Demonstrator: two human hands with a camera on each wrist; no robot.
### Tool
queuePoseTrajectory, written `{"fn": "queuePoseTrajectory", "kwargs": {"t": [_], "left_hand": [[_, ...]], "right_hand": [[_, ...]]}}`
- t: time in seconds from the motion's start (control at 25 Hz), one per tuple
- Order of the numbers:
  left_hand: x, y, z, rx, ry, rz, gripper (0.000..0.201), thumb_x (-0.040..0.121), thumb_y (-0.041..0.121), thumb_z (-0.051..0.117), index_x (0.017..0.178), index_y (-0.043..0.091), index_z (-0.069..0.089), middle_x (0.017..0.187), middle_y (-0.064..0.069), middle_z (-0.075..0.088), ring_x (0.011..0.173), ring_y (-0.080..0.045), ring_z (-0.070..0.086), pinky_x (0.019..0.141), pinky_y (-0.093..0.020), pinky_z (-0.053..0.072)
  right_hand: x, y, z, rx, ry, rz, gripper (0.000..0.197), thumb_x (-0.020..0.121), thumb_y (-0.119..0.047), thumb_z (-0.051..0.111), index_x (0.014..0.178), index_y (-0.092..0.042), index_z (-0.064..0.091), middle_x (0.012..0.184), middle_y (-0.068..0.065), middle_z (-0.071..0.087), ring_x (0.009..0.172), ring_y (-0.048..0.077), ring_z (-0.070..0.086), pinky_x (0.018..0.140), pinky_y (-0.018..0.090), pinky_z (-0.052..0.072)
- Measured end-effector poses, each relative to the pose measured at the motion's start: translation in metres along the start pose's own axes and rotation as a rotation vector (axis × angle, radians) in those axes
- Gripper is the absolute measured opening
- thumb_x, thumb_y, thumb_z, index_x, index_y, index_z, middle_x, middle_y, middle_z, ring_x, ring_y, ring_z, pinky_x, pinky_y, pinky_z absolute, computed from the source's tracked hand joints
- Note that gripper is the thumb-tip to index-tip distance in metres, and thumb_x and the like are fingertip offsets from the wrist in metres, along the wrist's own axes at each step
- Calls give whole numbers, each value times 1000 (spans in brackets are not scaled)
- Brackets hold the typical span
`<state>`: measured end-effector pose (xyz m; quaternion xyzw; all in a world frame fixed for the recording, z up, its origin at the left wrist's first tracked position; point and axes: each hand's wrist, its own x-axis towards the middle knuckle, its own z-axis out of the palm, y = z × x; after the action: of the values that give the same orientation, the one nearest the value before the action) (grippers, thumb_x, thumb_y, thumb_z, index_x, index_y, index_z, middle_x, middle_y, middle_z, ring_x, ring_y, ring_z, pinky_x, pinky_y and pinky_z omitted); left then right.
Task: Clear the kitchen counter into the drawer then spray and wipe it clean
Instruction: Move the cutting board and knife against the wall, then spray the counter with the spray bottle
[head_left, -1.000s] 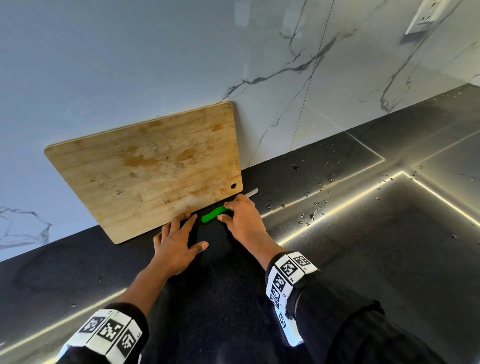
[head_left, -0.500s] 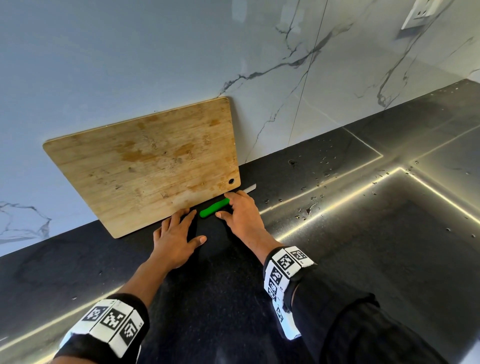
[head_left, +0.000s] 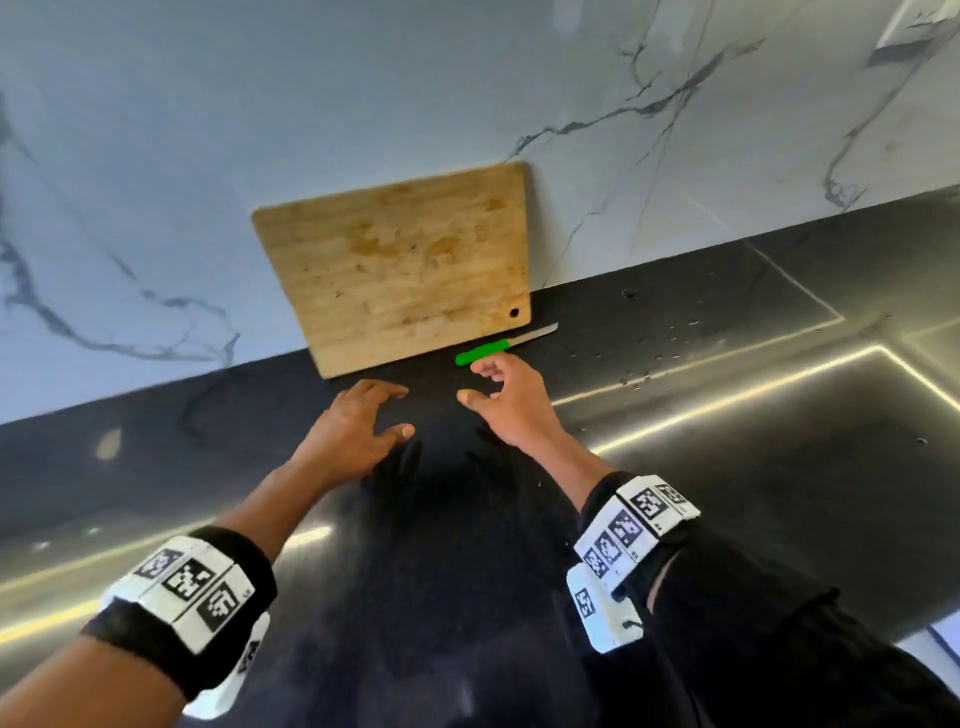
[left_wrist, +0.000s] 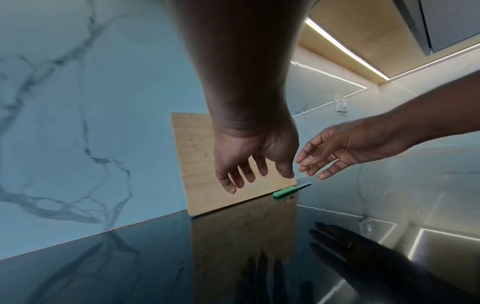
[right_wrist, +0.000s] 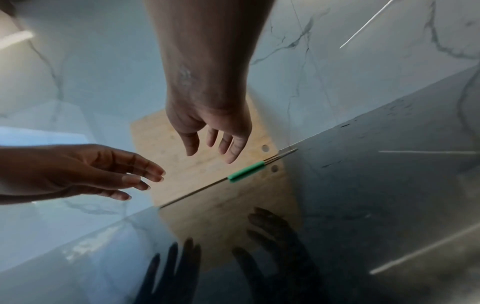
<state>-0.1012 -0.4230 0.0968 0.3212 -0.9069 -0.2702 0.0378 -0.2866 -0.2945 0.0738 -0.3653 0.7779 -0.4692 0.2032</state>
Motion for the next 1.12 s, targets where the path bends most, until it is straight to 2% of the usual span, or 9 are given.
{"fn": "queuePoseTrajectory", "kwargs": {"t": [0.12, 0.24, 0.32, 0.48, 0.64, 0.72, 0.88, 1.0, 1.12], "left_hand": [[-69, -22, -16, -79, 89, -51, 42, 85, 32, 73, 124, 21, 62, 127, -4, 56, 121, -21, 52, 105, -35, 41], [-155, -56, -27, -141, 202, -174, 35, 86, 31, 72, 119, 22, 65, 121, 0, 58, 113, -15, 54, 100, -28, 40], [-208, -78, -32, -161, 250, -246, 34, 87, 30, 72, 118, 20, 65, 119, 0, 58, 109, -13, 54, 93, -23, 39], [-340, -148, -49, -197, 394, -456, 31, 85, 31, 73, 114, 22, 66, 113, 6, 59, 102, -7, 54, 86, -19, 39], [-476, -228, -74, -223, 542, -610, 26, 84, 33, 74, 109, 29, 67, 109, 10, 60, 99, -5, 56, 90, -25, 47], [-545, -271, -95, -221, 581, -680, 25, 84, 35, 73, 108, 34, 65, 109, 12, 59, 101, -6, 58, 88, -26, 48], [-665, -331, -134, -250, 728, -822, 35, 86, 30, 71, 118, 29, 57, 114, 7, 61, 99, -12, 58, 83, -29, 48], [-700, -362, -154, -245, 764, -832, 38, 86, 28, 72, 119, 29, 53, 113, 5, 61, 97, -16, 58, 85, -38, 52], [-716, -397, -178, -230, 804, -844, 44, 85, 30, 72, 125, 25, 54, 115, 5, 61, 100, -16, 59, 86, -36, 52]], "right_hand": [[-29, -32, 41, 20, -98, -69, 25, 79, -19, 80, 99, -13, 68, 102, 0, 68, 87, 6, 56, 84, 19, 46], [-64, -73, 110, 27, -332, -162, 21, 77, -19, 82, 94, -13, 70, 90, -4, 67, 77, 0, 56, 72, 6, 41], [-89, -99, 153, 39, -467, -220, 21, 76, -17, 83, 92, -11, 71, 86, -4, 66, 74, -1, 55, 71, 4, 41], [-167, -163, 256, 25, -734, -356, 22, 74, -17, 84, 91, -10, 72, 89, 6, 71, 79, 11, 59, 74, 18, 47], [-243, -232, 359, -16, -884, -431, 20, 76, -17, 83, 91, -12, 71, 89, 4, 70, 77, 10, 58, 69, 12, 44], [-281, -270, 417, 15, -920, -433, 18, 76, -17, 83, 88, -14, 70, 86, 3, 69, 73, 10, 58, 68, 15, 47], [-355, -348, 508, 81, -1018, -453, 20, 78, -17, 82, 92, -10, 71, 84, -1, 67, 70, 7, 58, 66, 13, 49], [-373, -376, 540, 84, -1038, -485, 20, 77, -22, 83, 91, -13, 72, 84, -3, 70, 72, 5, 61, 70, 15, 52], [-372, -406, 583, 69, -1026, -516, 19, 76, -21, 84, 89, -13, 72, 81, -2, 71, 72, 7, 62, 73, 22, 54]]}}
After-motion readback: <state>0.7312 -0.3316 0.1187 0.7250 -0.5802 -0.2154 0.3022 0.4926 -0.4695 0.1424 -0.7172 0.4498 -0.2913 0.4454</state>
